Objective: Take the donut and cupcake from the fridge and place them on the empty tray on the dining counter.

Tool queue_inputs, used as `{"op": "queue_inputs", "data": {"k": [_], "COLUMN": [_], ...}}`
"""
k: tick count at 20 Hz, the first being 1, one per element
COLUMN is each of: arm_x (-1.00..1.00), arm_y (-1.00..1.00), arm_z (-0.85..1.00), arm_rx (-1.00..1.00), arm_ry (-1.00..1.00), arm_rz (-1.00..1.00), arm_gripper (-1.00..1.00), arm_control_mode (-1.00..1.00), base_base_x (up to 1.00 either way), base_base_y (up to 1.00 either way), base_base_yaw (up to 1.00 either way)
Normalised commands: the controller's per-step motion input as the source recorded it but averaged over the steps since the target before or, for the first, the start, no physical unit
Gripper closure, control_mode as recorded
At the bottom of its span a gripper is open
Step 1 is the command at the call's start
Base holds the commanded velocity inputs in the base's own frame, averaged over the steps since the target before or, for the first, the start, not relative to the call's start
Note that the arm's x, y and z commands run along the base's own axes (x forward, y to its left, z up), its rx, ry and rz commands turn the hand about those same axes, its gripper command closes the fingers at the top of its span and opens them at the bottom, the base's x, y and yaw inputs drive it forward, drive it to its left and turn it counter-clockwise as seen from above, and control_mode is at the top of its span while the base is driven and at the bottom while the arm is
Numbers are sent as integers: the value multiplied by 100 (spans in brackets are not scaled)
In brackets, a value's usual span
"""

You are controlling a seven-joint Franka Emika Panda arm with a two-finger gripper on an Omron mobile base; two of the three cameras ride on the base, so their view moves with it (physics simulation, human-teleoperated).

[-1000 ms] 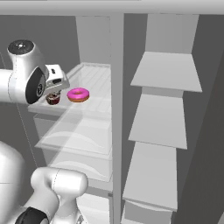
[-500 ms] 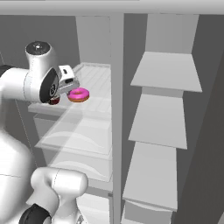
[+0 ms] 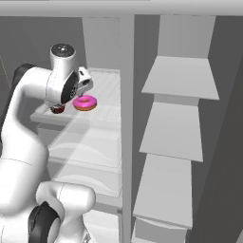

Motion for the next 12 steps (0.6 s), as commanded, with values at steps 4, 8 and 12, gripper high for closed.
{"op": "queue_inputs", "data": {"k": [4,8,12], "arm_x": [52,49,48], "arm_y": [0,0,0], "arm_z": [-29,-39,-33], "arm_rx": [0,-4,-6], "arm_ry": [2,6,11], "arm_rz": [14,11,7], "arm_gripper": [-100,-100,-100], "arm_control_mode": [-100,-100,-100], "base_base_x": [0,0,0], "base_base_y": [0,0,0], "base_base_yaw": [0,0,0]}}
